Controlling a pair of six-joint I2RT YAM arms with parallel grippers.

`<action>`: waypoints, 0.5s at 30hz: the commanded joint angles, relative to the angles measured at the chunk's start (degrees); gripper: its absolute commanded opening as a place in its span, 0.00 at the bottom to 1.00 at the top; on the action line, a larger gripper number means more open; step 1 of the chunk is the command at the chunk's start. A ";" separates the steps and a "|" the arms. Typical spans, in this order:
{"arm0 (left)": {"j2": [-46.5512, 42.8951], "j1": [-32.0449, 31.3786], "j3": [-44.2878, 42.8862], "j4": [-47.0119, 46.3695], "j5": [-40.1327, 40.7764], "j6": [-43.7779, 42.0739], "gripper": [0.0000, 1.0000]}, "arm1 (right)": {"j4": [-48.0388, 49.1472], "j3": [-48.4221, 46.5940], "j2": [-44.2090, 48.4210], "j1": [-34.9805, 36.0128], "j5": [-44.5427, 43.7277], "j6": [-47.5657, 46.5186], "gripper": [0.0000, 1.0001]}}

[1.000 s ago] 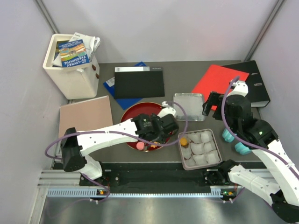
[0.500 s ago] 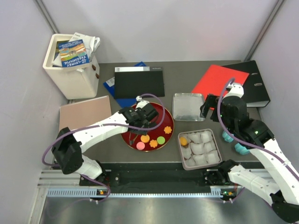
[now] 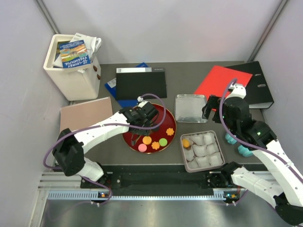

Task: Pack the cookies

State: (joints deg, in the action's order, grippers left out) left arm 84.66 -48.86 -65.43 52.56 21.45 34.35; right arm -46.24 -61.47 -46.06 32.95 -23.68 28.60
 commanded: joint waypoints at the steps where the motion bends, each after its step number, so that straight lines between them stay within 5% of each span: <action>1: -0.82 -1.84 -2.15 -0.53 -0.01 -1.65 0.65 | 2.29 0.39 -0.78 0.10 0.30 -0.04 0.99; 15: 1.82 -9.94 -5.33 3.70 -0.97 -1.30 0.66 | 3.35 -0.05 -2.19 0.18 1.71 0.05 0.99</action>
State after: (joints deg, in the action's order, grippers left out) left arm 86.21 -59.00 -71.11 55.90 20.82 32.75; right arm -45.15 -61.10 -48.10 32.95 -22.59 28.58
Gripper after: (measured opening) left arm 0.663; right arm 0.989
